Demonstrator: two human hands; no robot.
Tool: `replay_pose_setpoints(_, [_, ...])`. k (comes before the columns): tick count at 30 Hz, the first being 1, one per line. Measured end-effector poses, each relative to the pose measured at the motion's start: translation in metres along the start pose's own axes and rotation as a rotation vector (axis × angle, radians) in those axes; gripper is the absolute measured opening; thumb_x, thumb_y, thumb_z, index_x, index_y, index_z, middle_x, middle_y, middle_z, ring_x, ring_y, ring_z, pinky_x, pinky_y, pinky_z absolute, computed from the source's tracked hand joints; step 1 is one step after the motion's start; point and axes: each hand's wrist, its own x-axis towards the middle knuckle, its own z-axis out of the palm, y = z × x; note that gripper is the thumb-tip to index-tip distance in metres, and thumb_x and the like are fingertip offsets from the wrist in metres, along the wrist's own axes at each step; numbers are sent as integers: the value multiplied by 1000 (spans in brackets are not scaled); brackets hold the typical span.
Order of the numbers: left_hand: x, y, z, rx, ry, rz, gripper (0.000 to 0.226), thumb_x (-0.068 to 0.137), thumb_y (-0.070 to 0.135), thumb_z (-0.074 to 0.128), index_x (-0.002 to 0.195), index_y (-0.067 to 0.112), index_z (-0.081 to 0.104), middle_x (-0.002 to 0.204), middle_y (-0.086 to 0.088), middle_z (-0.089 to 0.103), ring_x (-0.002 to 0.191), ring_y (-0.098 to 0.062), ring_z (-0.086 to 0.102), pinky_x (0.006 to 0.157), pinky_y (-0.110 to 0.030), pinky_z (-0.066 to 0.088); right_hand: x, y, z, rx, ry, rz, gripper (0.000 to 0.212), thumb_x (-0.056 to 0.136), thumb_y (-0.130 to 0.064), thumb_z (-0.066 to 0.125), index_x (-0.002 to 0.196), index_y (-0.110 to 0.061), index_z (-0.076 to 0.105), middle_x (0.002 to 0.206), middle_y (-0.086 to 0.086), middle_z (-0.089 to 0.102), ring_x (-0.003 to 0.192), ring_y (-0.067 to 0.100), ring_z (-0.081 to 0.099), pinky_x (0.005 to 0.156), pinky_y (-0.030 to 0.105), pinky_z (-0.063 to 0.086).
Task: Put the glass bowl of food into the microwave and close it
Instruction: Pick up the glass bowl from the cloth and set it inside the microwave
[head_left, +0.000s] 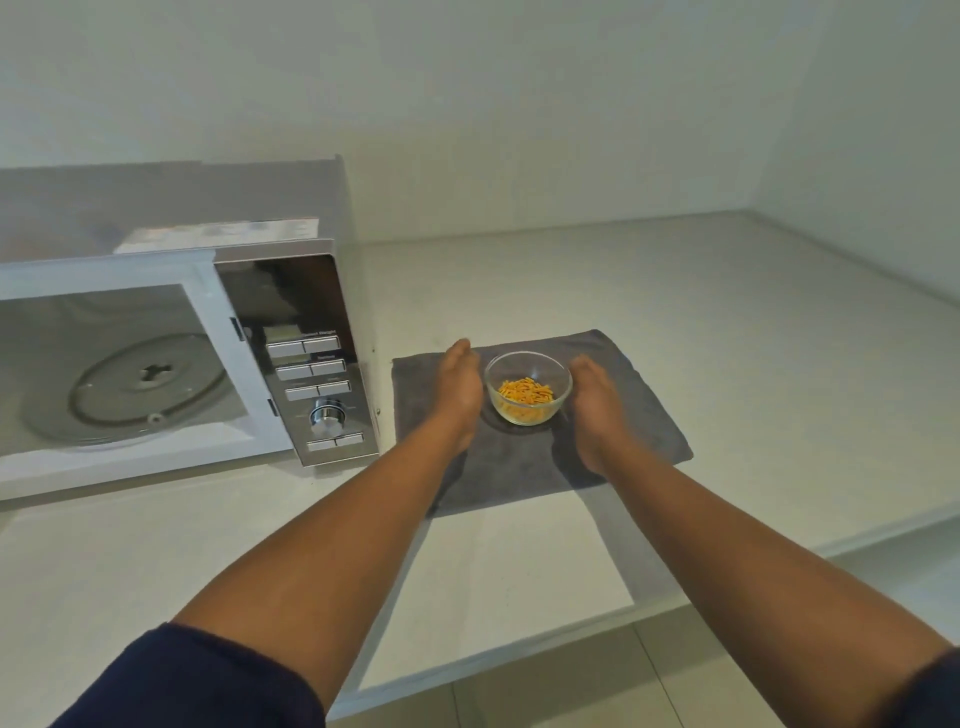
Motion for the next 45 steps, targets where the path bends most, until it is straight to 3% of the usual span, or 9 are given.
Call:
replay_pose_setpoints(3, [13, -13, 11, -158, 30, -86, 40, 104, 19, 43, 142, 13, 51, 148, -7, 51, 136, -24, 47, 117, -41, 34, 10, 10, 2, 125, 10, 62, 32, 108, -29, 44, 131, -15, 62, 133, 6, 61, 119, 17, 59, 110, 39, 43])
replay_pose_setpoints(5, [18, -20, 17, -217, 57, -93, 36, 101, 17, 48, 135, 10, 59, 136, -11, 61, 127, -27, 56, 112, -45, 42, 15, 15, 3, 154, -27, 61, 22, 106, -22, 43, 103, -13, 64, 106, 13, 60, 102, 22, 58, 98, 41, 47])
replay_pose_setpoints(7, [24, -26, 22, -242, 84, -95, 35, 99, 19, 50, 131, 12, 62, 129, -10, 65, 121, -27, 60, 108, -45, 46, 23, 17, 4, 153, -28, 60, 20, 105, -21, 43, 95, -15, 60, 100, 12, 58, 97, 24, 55, 96, 46, 48])
replay_pose_setpoints(13, [22, -31, 27, -279, 126, -102, 29, 98, 23, 50, 121, 19, 68, 121, -4, 69, 113, -21, 64, 104, -43, 50, 21, 17, 8, 138, -22, 105, 41, 107, -32, 46, 134, -8, 64, 131, 13, 69, 123, 27, 65, 110, 48, 49])
replay_pose_setpoints(19, [13, -29, 33, -428, 77, -134, 34, 100, 16, 51, 131, 9, 62, 133, -9, 64, 124, -22, 60, 110, -39, 44, 12, 15, 12, 208, 20, 120, 35, 107, -29, 48, 132, -11, 65, 128, 9, 72, 116, 21, 68, 108, 43, 51])
replay_pose_setpoints(28, [-28, -22, 9, -412, 102, -112, 33, 100, 23, 50, 130, 19, 62, 134, 0, 62, 114, -13, 57, 94, -29, 48, -33, 3, 26, 207, 56, 169, 42, 105, -36, 52, 140, -16, 63, 138, 8, 66, 126, 26, 62, 111, 49, 48])
replay_pose_setpoints(38, [-84, -25, -40, -429, 227, -119, 33, 101, 25, 47, 131, 23, 62, 120, 5, 62, 111, -14, 57, 86, -29, 49, -107, 0, 54, 192, -25, 241, 32, 102, -42, 52, 122, -25, 71, 112, 9, 76, 101, 35, 76, 87, 63, 60])
replay_pose_setpoints(43, [-101, -30, -72, -503, 330, -104, 27, 98, 21, 51, 121, 21, 66, 128, -3, 66, 116, -18, 61, 104, -39, 48, -132, 11, 82, 224, -54, 220, 34, 104, -32, 51, 127, -14, 69, 116, 12, 76, 99, 25, 75, 83, 40, 62])
replay_pose_setpoints(45, [-107, -33, -86, -502, 372, -86, 27, 98, 19, 52, 121, 18, 66, 127, -6, 68, 116, -18, 62, 105, -38, 47, -142, 16, 95, 230, -74, 226, 37, 105, -31, 50, 133, -13, 66, 124, 12, 74, 110, 28, 73, 89, 42, 61])
